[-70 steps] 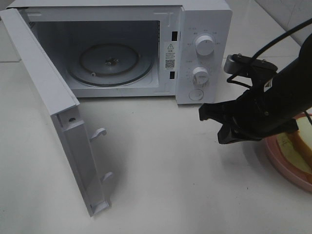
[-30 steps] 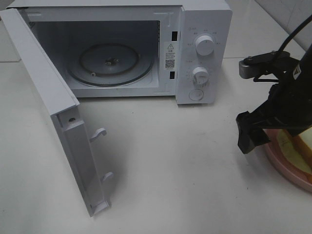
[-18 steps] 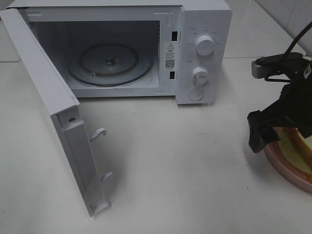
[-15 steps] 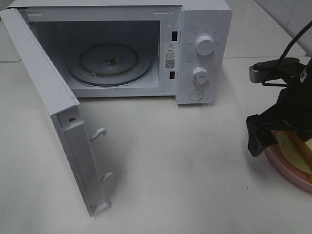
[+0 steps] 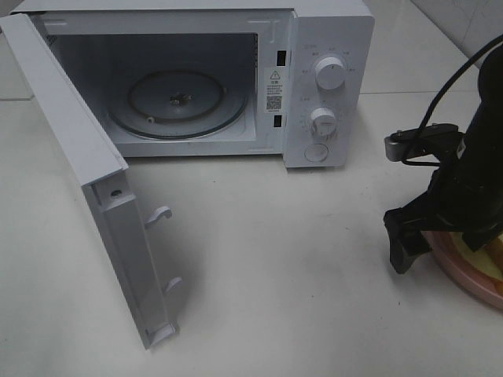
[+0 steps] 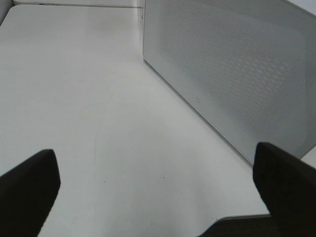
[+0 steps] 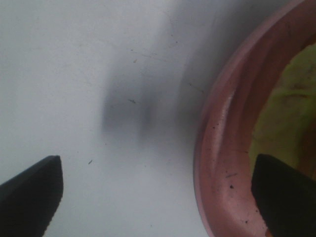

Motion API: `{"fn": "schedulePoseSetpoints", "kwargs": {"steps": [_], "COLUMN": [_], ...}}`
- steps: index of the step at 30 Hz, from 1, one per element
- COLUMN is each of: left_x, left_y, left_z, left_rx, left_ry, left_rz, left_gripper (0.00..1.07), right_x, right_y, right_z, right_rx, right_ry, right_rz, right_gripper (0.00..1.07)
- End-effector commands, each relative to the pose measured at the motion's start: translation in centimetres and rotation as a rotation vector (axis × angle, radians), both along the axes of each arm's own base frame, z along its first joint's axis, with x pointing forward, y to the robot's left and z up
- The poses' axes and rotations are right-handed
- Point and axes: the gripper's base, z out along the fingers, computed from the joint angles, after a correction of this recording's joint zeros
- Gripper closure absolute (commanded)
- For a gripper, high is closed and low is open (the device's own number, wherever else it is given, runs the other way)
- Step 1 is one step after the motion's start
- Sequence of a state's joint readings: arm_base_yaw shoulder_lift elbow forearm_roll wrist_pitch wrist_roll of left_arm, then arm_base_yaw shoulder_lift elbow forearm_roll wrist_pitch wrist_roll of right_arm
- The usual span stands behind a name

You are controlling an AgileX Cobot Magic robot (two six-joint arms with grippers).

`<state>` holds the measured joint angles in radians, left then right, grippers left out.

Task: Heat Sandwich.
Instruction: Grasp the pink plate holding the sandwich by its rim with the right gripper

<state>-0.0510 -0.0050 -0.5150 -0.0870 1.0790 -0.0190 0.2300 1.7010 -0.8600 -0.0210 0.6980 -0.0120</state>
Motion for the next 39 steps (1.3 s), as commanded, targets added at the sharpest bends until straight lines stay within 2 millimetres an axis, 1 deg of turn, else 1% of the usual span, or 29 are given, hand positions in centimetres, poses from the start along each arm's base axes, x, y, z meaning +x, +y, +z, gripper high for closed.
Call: {"fn": "schedulePoseSetpoints", "kwargs": {"steps": [1,12,15,20,21,23,26,27,28,29,31,32,33,34,36,37,38,39], "left_x": [-0.3,-0.3,-0.3,-0.3,-0.3,-0.3,-0.3,-0.3,-0.3,-0.3,-0.3,-0.3,-0.3,-0.3,-0.3,-0.3,-0.3,-0.3], "left_y": [0.0,0.0,0.0,0.0,0.0,0.0,0.0,0.0,0.0,0.0,0.0,0.0,0.0,0.0,0.0,0.0,0.0,0.0], "left_z": [0.0,0.0,0.0,0.0,0.0,0.0,0.0,0.0,0.0,0.0,0.0,0.0,0.0,0.0,0.0,0.0,0.0,0.0], "left_rx": [-0.003,-0.003,-0.003,-0.003,-0.003,-0.003,-0.003,-0.003,-0.003,-0.003,-0.003,-0.003,-0.003,-0.003,-0.003,-0.003,-0.003,-0.003], "left_ry": [-0.029,-0.029,-0.029,-0.029,-0.029,-0.029,-0.029,-0.029,-0.029,-0.029,-0.029,-0.029,-0.029,-0.029,-0.029,-0.029,-0.029,-0.029], "left_rz": [-0.001,-0.001,-0.001,-0.001,-0.001,-0.001,-0.001,-0.001,-0.001,-0.001,-0.001,-0.001,-0.001,-0.001,-0.001,-0.001,-0.001,-0.001], "left_gripper": [0.07,0.07,0.07,0.07,0.07,0.07,0.07,0.07,0.07,0.07,0.07,0.07,0.07,0.07,0.07,0.07,0.07,0.07], "right_x": [0.4,1.1,1.2,1.4,1.4,1.4,1.4,1.4,1.3,1.2,1.2,1.2,1.2,1.3,1.4,1.4,1.5,1.5], "right_y": [-0.2,-0.4,-0.5,-0.6,-0.6,-0.6,-0.6,-0.6,-0.6,-0.7,-0.8,-0.8,-0.8,-1.0,-1.2,-1.2,-1.5,-1.6], "right_z": [-0.5,-3.0,-3.2,-4.1,-4.5,-4.7,-4.8,-4.8,-4.8,-4.8,-4.8,-4.8,-4.8,-4.7,-4.7,-4.7,-4.6,-4.6], "right_rx": [-0.013,-0.061,-0.066,-0.088,-0.090,-0.092,-0.092,-0.092,-0.094,-0.100,-0.110,-0.110,-0.118,-0.140,-0.163,-0.163,-0.191,-0.203], "right_ry": [-0.004,0.018,0.013,0.018,0.031,0.039,0.045,0.045,0.047,0.060,0.066,0.066,0.062,0.053,0.043,0.043,0.031,0.024], "right_rz": [0.021,0.040,0.046,0.045,0.045,0.046,0.044,0.044,0.043,0.040,0.035,0.035,0.029,0.019,-0.001,-0.001,-0.014,-0.019], "right_gripper": [0.13,0.15,0.15,0.17,0.18,0.18,0.25,0.25,0.27,0.35,0.44,0.44,0.50,0.62,0.78,0.78,0.95,1.01]}}
